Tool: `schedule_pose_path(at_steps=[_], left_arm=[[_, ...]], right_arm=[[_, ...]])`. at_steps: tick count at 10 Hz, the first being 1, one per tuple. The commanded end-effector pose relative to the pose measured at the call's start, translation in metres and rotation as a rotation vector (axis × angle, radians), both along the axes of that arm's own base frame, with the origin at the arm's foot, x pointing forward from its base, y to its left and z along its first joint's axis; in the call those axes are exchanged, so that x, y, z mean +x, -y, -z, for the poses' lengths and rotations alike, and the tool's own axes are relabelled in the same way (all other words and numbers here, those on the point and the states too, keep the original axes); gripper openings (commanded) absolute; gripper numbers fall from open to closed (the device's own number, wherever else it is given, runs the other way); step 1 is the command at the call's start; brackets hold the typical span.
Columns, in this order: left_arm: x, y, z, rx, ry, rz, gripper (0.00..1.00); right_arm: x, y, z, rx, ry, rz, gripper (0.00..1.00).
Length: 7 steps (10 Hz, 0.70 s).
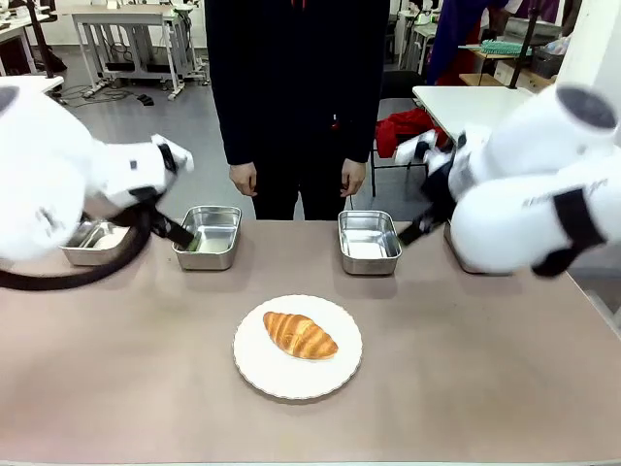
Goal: Place the bread in the container.
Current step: Place the Butter Roll into the Airtight Container indicated by the human.
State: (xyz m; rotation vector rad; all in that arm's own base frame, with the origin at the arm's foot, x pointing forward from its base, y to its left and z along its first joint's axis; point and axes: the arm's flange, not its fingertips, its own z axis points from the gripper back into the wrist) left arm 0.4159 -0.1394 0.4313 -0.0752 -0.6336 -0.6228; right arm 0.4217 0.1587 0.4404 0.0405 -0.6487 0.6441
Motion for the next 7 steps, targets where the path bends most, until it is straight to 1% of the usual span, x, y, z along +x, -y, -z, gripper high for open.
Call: schedule_pose_path(at_steps=[1, 2, 3, 4, 5, 6, 7], left_arm=[[0.024, -0.051, -0.067, -0.055, -0.036, 0.061, 1.0], [0.035, -0.079, -0.098, -0.08, -0.056, 0.1, 1.0], [0.045, -0.119, -0.127, -0.075, -0.072, 0.178, 1.0], [0.051, -0.163, -0.147, -0.114, -0.078, 0.275, 1.0], [0.059, -0.204, -0.157, -0.197, -0.063, 0.303, 1.0], [0.062, -0.232, -0.158, -0.207, -0.041, 0.416, 1.0], [0.06, -0.248, -0.155, -0.2, -0.024, 0.479, 1.0]], right_arm=[[0.024, 0.036, -0.086, 0.027, 0.025, -0.075, 1.0], [0.028, 0.063, -0.119, 0.085, 0.017, -0.099, 1.0], [0.024, 0.096, -0.143, 0.129, 0.01, -0.116, 1.0], [0.017, 0.12, -0.153, 0.178, 0.008, -0.151, 1.0], [0.009, 0.138, -0.154, 0.235, 0.01, -0.186, 1.0], [0.007, 0.15, -0.152, 0.25, 0.012, -0.203, 1.0], [0.006, 0.16, -0.151, 0.282, 0.037, -0.22, 1.0]])
